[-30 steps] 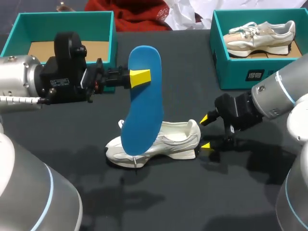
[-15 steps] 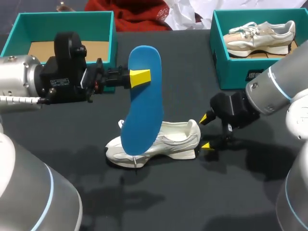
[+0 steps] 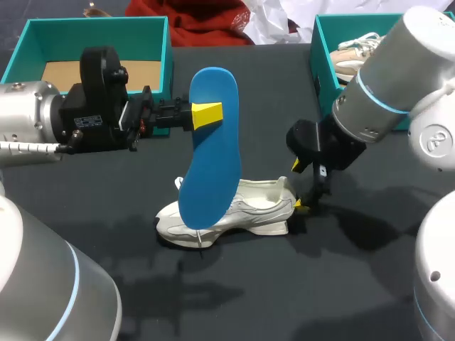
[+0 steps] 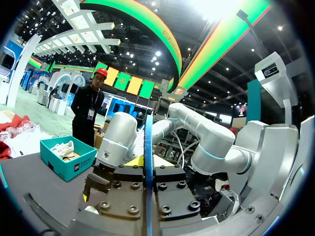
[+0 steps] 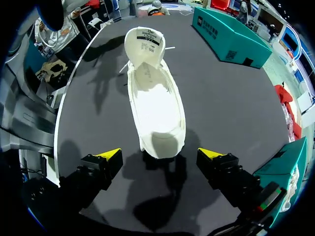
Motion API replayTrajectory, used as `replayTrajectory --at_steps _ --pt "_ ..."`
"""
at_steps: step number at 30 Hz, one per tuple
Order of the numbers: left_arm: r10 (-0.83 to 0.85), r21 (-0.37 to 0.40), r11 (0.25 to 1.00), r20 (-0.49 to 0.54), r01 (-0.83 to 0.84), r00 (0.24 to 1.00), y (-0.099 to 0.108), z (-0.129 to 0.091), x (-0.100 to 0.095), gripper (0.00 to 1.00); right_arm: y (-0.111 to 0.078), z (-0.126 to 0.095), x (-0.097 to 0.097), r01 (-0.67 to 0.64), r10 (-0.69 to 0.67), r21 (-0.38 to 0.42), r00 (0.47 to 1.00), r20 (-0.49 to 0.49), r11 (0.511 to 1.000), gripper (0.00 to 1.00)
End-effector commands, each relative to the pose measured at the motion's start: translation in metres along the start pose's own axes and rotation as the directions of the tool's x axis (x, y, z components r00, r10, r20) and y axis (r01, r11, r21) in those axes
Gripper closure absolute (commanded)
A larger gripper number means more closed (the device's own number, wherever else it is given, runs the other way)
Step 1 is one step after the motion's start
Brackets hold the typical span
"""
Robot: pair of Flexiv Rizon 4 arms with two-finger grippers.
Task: Take the shoe out of the shoebox, open the shoe tongue, remove and reinsert the insole, then place the shoe into the shoebox
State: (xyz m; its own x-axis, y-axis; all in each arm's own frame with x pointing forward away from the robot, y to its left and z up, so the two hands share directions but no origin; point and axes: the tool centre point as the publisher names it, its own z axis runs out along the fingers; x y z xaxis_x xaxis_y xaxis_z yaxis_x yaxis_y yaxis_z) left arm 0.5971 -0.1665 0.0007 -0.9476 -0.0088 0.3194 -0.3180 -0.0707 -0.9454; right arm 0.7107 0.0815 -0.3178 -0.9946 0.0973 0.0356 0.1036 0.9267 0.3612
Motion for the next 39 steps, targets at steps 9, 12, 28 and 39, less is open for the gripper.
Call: replayTrajectory --at_steps 9,12,28,39 --pt "0.000 0.002 1.000 -0.002 0.000 1.000 0.000 0.004 -0.003 1.00 0.015 -0.011 0.009 -0.005 -0.001 0.258 1.000 0.025 0.966 0.00" --pt "0.000 0.002 1.000 -0.002 0.000 1.000 0.000 0.004 -0.003 1.00 0.015 -0.011 0.009 -0.005 -0.001 0.258 1.000 0.025 0.966 0.00" --pt "0.000 0.002 1.000 -0.002 0.000 1.000 0.000 0.004 -0.003 1.00 0.048 -0.009 0.009 0.029 -0.040 0.276 0.999 0.036 0.961 0.00" --pt "0.000 0.002 1.000 -0.002 0.000 1.000 0.000 0.004 -0.003 1.00 0.077 -0.003 -0.010 0.092 -0.106 0.290 0.994 0.034 0.953 0.00"
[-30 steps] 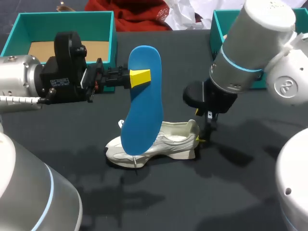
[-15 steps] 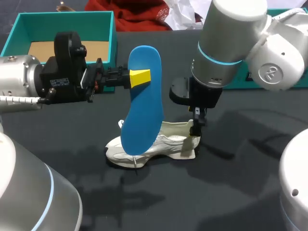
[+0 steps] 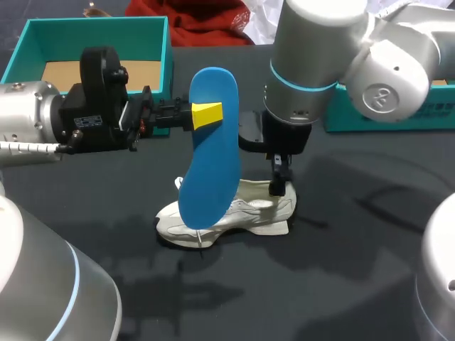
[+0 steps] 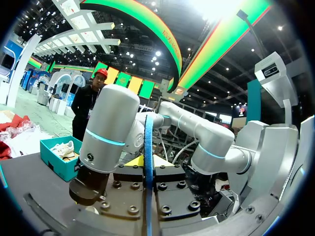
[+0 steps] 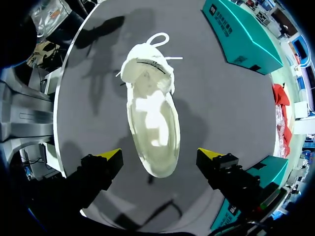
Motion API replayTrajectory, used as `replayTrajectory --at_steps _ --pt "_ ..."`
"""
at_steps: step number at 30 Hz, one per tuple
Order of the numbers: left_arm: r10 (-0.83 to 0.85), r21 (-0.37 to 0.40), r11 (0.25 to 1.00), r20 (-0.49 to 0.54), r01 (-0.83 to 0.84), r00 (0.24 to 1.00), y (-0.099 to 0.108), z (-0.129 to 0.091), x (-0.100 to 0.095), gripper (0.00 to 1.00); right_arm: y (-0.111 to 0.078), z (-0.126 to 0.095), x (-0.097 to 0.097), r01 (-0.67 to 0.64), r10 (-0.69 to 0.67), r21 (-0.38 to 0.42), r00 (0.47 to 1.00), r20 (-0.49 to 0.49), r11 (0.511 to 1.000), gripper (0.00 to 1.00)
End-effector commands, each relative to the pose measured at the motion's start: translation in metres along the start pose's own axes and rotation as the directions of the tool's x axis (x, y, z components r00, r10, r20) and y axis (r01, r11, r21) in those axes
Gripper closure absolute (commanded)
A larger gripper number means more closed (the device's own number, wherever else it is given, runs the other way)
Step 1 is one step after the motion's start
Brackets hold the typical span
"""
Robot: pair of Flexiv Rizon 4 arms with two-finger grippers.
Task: Take the shoe out of the shoebox, open the shoe tongue, remove and reinsert the insole, then place the shoe into the shoebox
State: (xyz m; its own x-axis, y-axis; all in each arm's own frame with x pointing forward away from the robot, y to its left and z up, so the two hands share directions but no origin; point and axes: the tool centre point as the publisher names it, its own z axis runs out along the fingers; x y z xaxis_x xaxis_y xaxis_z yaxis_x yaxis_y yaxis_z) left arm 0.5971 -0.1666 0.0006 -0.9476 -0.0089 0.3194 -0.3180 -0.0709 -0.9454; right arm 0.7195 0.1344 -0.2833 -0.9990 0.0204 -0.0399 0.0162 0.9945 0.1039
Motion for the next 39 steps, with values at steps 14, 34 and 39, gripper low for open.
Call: replayTrajectory --at_steps 14,34,39 --pt "0.000 0.002 1.000 -0.002 0.000 1.000 0.000 0.004 -0.003 1.00 0.033 0.019 -0.021 0.050 -0.049 0.014 0.998 -0.025 0.999 0.00" --pt "0.000 0.002 1.000 -0.002 0.000 1.000 0.000 0.004 -0.003 1.00 0.050 0.060 -0.023 0.126 -0.124 0.032 0.992 -0.036 0.992 0.00" --pt "0.000 0.002 1.000 -0.002 0.000 1.000 0.000 0.004 -0.003 1.00 0.048 0.069 -0.024 0.128 -0.127 0.019 0.991 -0.047 0.992 0.00"
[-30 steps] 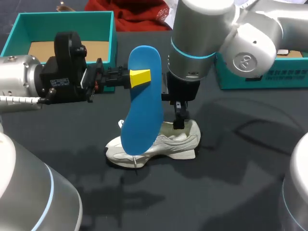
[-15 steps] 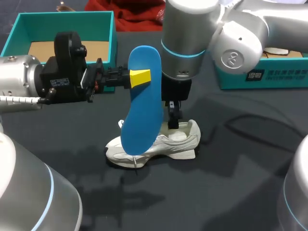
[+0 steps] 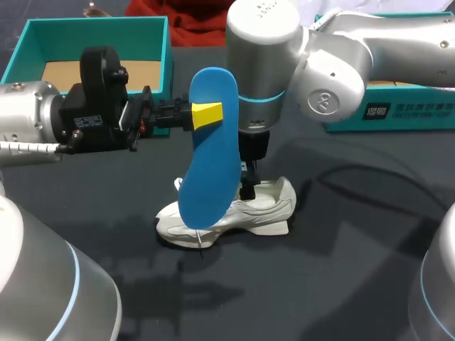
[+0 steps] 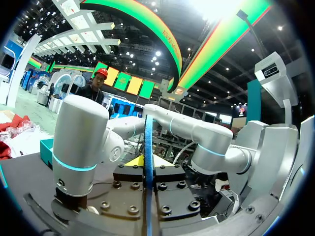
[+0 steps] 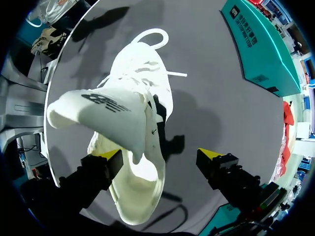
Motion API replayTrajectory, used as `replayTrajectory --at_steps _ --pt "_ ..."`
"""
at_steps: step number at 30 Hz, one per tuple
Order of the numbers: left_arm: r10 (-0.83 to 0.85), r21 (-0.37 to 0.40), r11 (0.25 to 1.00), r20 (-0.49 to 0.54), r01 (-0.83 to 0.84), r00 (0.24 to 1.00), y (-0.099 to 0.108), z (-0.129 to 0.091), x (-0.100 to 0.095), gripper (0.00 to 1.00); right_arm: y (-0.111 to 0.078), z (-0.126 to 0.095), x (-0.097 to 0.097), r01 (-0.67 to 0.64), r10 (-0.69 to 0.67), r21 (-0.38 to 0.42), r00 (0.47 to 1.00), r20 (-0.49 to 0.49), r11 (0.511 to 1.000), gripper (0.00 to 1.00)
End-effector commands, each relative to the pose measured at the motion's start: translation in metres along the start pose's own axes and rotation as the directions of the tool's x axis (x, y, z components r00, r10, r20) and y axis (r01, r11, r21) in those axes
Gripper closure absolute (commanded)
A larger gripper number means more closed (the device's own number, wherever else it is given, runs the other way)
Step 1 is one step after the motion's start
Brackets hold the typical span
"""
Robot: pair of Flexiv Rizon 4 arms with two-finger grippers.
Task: Take the shoe out of the shoebox, open the shoe tongue, remove and reinsert the insole, then place the shoe into the shoebox
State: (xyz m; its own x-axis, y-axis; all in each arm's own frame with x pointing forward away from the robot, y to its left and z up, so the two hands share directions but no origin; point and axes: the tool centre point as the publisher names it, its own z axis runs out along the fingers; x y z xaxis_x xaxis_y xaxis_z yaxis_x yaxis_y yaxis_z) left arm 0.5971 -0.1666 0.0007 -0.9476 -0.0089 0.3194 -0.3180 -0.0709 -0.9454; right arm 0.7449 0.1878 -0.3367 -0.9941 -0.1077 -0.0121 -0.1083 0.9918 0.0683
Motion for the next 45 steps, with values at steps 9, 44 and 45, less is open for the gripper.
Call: replayTrajectory --at_steps 9,44,45 --pt "0.000 0.002 1.000 -0.002 0.000 1.000 0.000 0.004 -0.003 1.00 -0.005 0.026 0.001 -0.018 0.016 -0.039 0.999 -0.040 0.999 0.15" --pt "0.000 0.002 1.000 -0.002 0.000 1.000 0.000 0.004 -0.003 1.00 -0.011 0.014 0.019 -0.119 0.117 -0.014 0.987 -0.108 0.993 1.00" --pt "0.000 0.002 1.000 -0.002 0.000 1.000 0.000 0.004 -0.003 1.00 -0.012 0.012 0.020 -0.152 0.150 -0.016 0.983 -0.110 0.988 1.00"
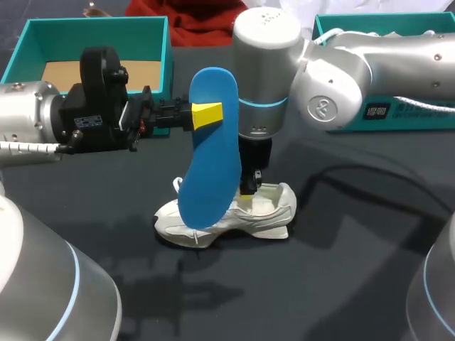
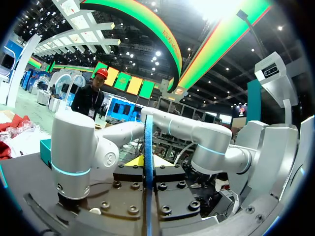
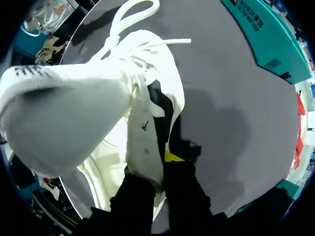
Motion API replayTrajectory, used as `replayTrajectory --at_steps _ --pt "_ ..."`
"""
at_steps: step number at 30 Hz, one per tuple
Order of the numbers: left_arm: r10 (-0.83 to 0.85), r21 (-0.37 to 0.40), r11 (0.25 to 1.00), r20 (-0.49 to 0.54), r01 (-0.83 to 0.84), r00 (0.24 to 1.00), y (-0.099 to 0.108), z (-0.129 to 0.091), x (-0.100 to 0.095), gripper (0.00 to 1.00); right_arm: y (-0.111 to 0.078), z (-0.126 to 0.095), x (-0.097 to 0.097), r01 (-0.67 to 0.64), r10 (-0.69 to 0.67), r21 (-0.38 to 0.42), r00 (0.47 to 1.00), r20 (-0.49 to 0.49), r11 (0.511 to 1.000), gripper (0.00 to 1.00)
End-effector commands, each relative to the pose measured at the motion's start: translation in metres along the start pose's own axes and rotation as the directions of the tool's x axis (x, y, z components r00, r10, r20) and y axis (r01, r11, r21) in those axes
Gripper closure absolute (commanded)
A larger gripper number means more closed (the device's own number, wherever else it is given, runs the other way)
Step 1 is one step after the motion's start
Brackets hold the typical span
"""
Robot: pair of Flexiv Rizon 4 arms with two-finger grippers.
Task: Take the shoe out of the shoebox, open the shoe tongue, remove and reinsert the insole, then place the shoe into the shoebox
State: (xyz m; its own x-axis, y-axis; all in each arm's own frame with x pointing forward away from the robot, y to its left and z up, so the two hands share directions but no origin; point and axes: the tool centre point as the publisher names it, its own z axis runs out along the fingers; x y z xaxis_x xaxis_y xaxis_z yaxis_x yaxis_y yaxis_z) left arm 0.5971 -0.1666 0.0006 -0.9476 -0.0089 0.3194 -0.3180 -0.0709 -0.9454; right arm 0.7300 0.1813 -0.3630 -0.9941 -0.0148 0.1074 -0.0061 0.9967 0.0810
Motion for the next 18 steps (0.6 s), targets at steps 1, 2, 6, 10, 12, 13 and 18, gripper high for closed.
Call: replayTrajectory --at_steps 1,2,6,10,12,13,18 --pt "0.000 0.001 1.000 -0.002 0.000 1.000 0.000 0.004 -0.003 1.00 -0.006 -0.015 0.007 -0.085 0.085 -0.019 0.996 0.000 0.996 1.00" --pt "0.000 0.001 1.000 -0.002 0.000 1.000 0.000 0.004 -0.003 1.00 -0.007 -0.017 0.008 -0.127 0.127 -0.027 0.992 -0.003 0.992 1.00" --pt "0.000 0.001 1.000 -0.002 0.000 1.000 0.000 0.004 -0.003 1.00 -0.014 -0.021 0.017 -0.300 0.301 -0.076 0.954 -0.005 0.951 1.00" --pt "0.000 0.001 1.000 -0.002 0.000 1.000 0.000 0.004 -0.003 1.00 -0.015 -0.025 0.032 -0.434 0.439 -0.128 0.899 0.006 0.892 1.00" --pt "0.000 0.001 1.000 -0.002 0.000 1.000 0.000 0.004 -0.003 1.00 -0.014 -0.027 0.040 -0.496 0.504 -0.158 0.864 0.008 0.854 1.00" --pt "0.000 0.001 1.000 -0.002 0.000 1.000 0.000 0.004 -0.003 1.00 -0.013 -0.028 0.045 -0.565 0.573 -0.168 0.819 0.002 0.808 1.00" --pt "0.000 0.001 1.000 -0.002 0.000 1.000 0.000 0.004 -0.003 1.00 -0.012 -0.030 0.049 -0.590 0.598 -0.170 0.801 -0.005 0.789 1.00"
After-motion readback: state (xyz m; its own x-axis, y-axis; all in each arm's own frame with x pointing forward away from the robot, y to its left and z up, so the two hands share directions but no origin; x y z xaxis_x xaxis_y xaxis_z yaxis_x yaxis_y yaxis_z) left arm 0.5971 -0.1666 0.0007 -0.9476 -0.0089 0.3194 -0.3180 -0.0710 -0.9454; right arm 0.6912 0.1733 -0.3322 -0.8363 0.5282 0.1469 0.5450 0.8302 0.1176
